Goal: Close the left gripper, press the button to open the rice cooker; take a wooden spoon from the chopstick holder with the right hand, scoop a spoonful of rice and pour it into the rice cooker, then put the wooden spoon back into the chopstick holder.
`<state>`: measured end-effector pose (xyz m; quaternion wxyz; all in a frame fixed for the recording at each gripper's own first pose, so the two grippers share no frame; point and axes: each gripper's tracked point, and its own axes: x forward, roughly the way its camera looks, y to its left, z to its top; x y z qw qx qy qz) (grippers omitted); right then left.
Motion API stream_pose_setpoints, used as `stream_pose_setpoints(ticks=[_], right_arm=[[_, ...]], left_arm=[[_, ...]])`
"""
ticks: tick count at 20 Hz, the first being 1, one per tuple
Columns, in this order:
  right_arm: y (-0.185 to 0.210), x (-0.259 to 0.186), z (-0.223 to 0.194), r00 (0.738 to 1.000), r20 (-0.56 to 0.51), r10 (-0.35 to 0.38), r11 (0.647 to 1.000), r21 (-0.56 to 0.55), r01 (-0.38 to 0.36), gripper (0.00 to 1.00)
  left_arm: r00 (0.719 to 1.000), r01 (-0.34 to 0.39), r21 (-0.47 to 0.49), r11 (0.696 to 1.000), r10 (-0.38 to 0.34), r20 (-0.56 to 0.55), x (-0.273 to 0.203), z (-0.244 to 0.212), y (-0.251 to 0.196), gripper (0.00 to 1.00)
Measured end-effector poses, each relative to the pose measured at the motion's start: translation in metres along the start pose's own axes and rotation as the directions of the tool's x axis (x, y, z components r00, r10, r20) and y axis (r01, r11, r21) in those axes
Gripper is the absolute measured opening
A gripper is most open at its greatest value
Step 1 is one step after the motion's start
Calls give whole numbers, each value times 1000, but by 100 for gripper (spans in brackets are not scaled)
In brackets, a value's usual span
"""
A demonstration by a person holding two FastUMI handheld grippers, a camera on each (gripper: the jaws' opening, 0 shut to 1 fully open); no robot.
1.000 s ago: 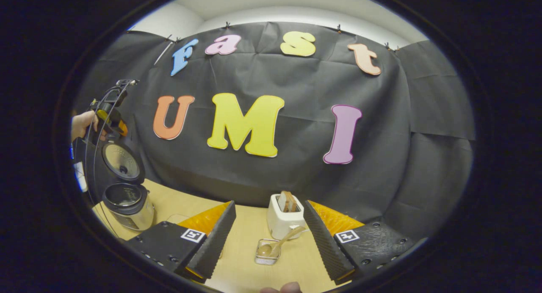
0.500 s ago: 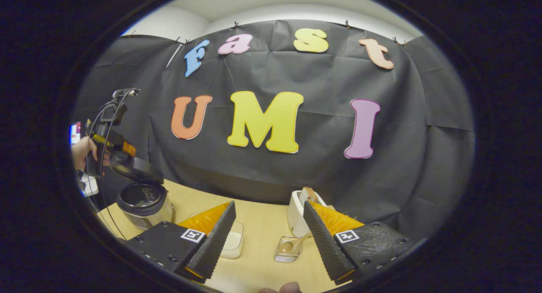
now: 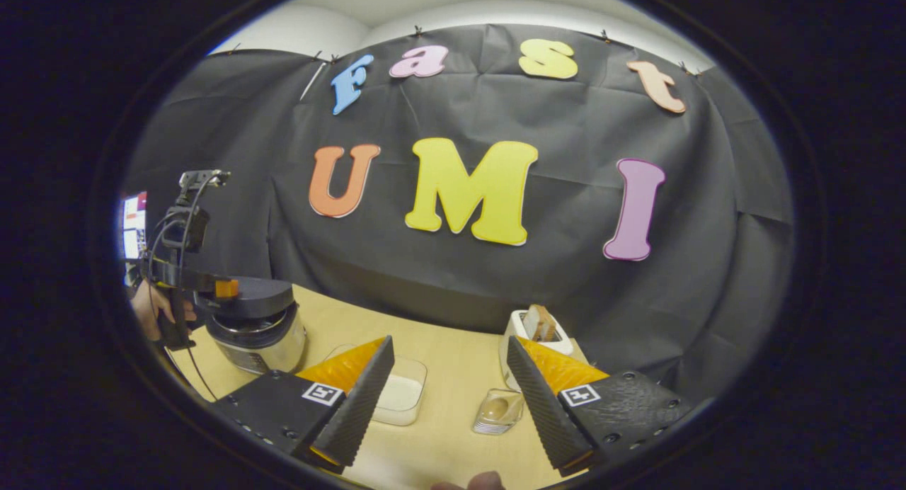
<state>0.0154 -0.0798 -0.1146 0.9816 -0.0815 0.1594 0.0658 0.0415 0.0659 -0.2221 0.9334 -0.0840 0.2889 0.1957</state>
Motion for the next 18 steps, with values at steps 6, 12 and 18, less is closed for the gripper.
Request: stream_pose_setpoints(ticks=[6, 12, 18], right_arm=[[9, 0, -1, 1000, -10, 2, 1000, -6, -2, 96], [23, 6, -5, 999, -38, 25, 999, -30, -26, 96], [46, 13, -15, 994, -83, 68, 996, -47, -72, 96]], left_arm=[[999, -28, 16, 999, 27, 29, 8, -29, 1, 98], [989, -36, 13, 999, 34, 145, 11, -36, -3, 97], [971, -25, 4, 1000, 23, 239, 14, -44, -3, 99]])
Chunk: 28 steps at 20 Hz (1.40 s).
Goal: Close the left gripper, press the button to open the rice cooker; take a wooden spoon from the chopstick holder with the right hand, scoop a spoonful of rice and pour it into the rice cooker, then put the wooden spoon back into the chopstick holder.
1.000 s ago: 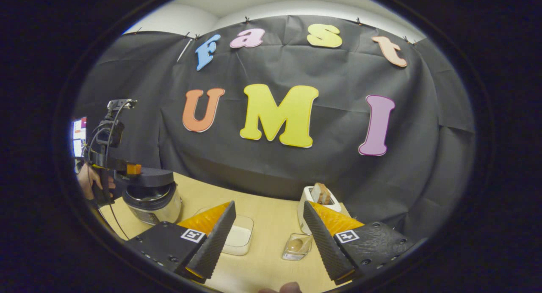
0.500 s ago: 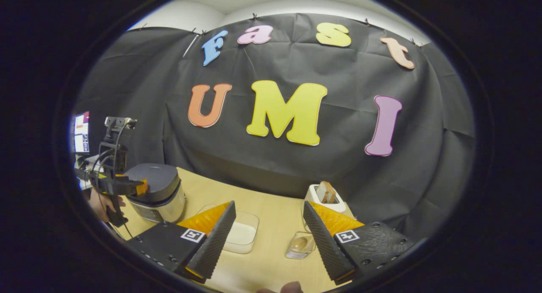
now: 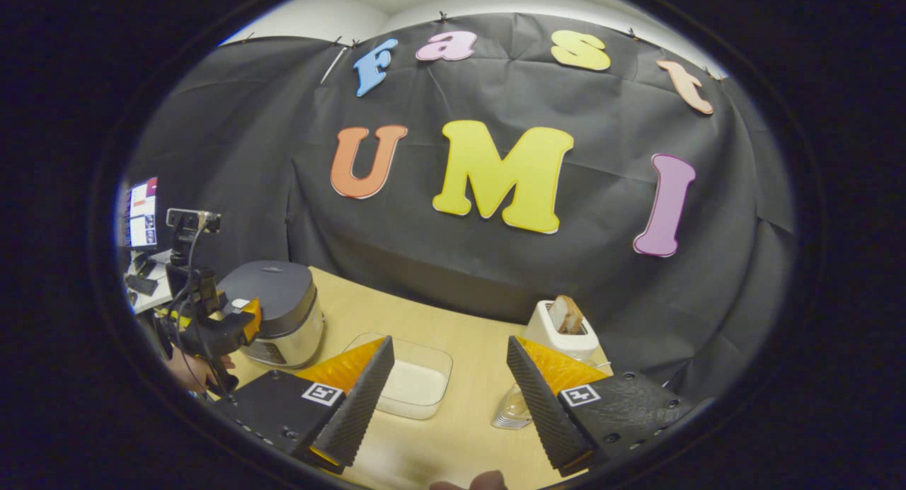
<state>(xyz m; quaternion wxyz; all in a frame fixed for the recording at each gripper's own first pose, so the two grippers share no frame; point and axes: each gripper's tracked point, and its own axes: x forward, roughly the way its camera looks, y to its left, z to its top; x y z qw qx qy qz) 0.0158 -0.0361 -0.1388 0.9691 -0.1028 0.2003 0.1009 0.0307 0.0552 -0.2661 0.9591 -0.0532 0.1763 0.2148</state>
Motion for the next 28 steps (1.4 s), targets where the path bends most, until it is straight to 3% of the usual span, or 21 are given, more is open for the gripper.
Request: stream_pose_setpoints(ticks=[4, 9, 12, 14, 17, 18, 24, 26, 28], right_arm=[[6, 5, -3, 1000, -15, 11, 1000, -8, -11, 96], [6, 12, 8, 1000, 27, -1, 1000, 30, 1, 98], [-6, 16, 14, 997, 52, -61, 994, 90, 56, 96], [-15, 15, 21, 992, 80, -95, 988, 128, 84, 95], [-29, 7, 42, 980, 140, -139, 979, 167, 115, 96], [-33, 4, 49, 975, 162, -151, 976, 179, 122, 95], [-49, -20, 86, 954, 240, -181, 968, 214, 130, 95], [-50, -29, 94, 953, 246, -179, 969, 214, 126, 97], [-52, -38, 89, 957, 218, -192, 965, 220, 144, 97]], left_arm=[[999, -7, 9, 1000, 6, 45, 0, 4, 0, 99], [1000, 11, 72, 997, -12, 15, -5, 14, 2, 98], [989, 62, 94, 994, -74, 125, -20, 68, -9, 97], [973, 118, 123, 985, -139, 182, -37, 104, -24, 100], [947, 225, 103, 969, -243, 209, -66, 144, -54, 96], [934, 283, 88, 955, -295, 202, -77, 152, -71, 96], [854, 458, 75, 886, -461, 239, -142, 213, -125, 96], [830, 491, 93, 866, -498, 250, -159, 224, -136, 96], [827, 492, 110, 863, -503, 249, -170, 226, -139, 97]])
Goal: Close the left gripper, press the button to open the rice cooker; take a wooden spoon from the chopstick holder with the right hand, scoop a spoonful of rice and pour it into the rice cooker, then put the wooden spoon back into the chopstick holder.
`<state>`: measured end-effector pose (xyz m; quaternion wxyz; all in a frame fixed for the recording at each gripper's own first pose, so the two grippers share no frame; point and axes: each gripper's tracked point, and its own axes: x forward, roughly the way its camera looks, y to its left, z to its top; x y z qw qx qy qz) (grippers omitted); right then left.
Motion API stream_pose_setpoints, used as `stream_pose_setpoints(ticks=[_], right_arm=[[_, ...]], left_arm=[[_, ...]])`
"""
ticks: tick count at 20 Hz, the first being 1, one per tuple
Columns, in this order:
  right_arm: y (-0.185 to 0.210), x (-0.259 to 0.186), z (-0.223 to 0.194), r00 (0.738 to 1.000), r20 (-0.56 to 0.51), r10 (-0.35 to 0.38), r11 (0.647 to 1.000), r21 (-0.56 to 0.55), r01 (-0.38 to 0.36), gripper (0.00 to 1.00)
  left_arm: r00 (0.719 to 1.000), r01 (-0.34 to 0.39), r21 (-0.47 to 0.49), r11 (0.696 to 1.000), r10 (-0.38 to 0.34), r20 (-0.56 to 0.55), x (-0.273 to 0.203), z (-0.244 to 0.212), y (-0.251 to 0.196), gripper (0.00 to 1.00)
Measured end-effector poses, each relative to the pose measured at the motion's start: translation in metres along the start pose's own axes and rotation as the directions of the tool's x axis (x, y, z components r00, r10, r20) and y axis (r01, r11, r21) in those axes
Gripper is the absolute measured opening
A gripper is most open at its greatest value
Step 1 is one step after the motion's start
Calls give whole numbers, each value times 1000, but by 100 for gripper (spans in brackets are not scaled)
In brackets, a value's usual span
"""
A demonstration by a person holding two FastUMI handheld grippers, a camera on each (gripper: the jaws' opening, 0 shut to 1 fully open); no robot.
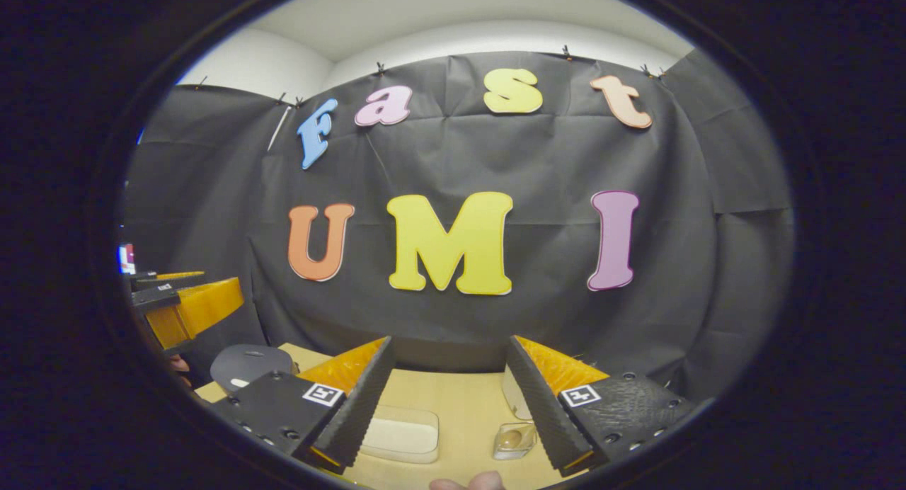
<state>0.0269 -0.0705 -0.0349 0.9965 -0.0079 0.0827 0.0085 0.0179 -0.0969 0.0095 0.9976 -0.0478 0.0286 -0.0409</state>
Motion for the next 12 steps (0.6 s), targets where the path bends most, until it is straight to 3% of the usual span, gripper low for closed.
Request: stream_pose_setpoints(ticks=[2, 7, 11, 12], right_arm=[[5, -10, 2, 1000, -11, 10, 1000, 21, -9, 95], [7, -21, 14, 1000, 8, 20, 998, 59, -21, 96], [7, -17, 11, 1000, 2, 10, 998, 60, -10, 96], [9, -17, 11, 1000, -1, 11, 998, 62, -11, 95]], left_arm=[[1000, 13, 5, 1000, -13, -22, -9, -5, -13, 100], [1000, 20, 20, 1000, -20, -16, -15, 3, -18, 97], [1000, -31, 27, 999, 31, 3, -11, 4, 0, 100], [999, -38, 18, 999, 38, -11, -11, -1, 0, 89]])
